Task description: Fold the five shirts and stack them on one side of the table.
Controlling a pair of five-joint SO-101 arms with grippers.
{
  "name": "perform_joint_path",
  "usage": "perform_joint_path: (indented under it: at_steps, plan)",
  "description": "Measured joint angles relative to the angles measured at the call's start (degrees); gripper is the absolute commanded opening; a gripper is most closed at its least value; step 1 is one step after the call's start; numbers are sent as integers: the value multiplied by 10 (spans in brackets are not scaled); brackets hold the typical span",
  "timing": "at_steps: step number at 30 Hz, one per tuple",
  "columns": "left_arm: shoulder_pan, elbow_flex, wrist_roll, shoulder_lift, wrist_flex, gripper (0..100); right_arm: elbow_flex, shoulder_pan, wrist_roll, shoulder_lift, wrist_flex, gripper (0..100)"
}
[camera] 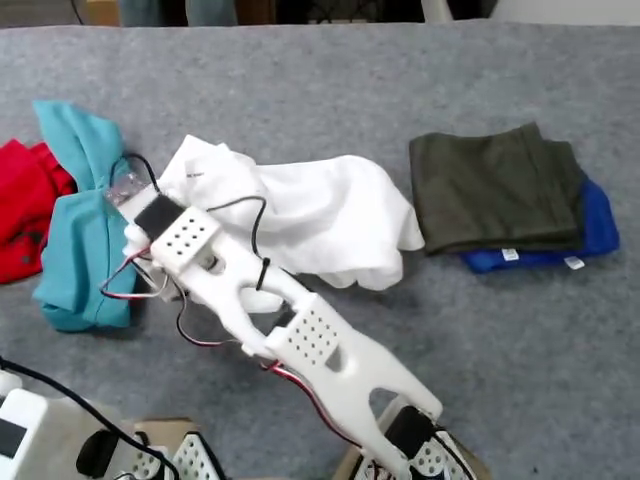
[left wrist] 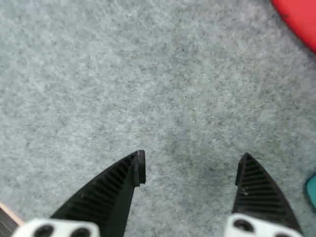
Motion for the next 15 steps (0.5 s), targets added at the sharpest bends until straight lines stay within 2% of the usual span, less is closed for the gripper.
perform_joint_path:
  at_steps: [7,15]
  plan:
    - [0,-4,0,0,19,310,0,1,22,-234,-15,15]
    - [25,-4,2,0,60,310,0,1,25,-442,-189,15]
